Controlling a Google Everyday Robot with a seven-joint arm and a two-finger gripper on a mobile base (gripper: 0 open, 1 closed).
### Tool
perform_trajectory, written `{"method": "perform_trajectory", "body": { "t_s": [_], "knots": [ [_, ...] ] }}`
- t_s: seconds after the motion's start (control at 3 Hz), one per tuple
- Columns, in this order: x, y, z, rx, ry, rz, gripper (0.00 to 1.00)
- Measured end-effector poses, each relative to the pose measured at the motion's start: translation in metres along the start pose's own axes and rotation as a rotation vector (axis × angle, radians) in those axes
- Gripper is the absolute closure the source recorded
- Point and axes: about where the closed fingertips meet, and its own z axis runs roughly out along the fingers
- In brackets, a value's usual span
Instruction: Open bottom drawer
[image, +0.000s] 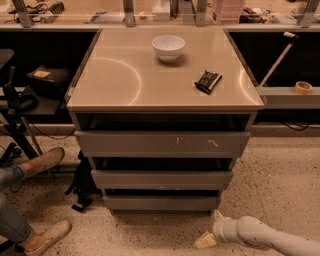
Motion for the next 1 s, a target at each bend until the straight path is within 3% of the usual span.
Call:
{"method": "perform_trajectory", "body": {
  "t_s": [0.33, 0.67, 1.0],
  "knots": [
    [-0.027, -0.012, 0.022, -0.03, -0.142, 0.023, 0.0],
    [-0.046, -0.038, 0.024, -0.013, -0.185, 0.007, 0.0],
    [-0.042, -0.032, 0.03, -0.001, -0.176, 0.008, 0.0]
  ]
}}
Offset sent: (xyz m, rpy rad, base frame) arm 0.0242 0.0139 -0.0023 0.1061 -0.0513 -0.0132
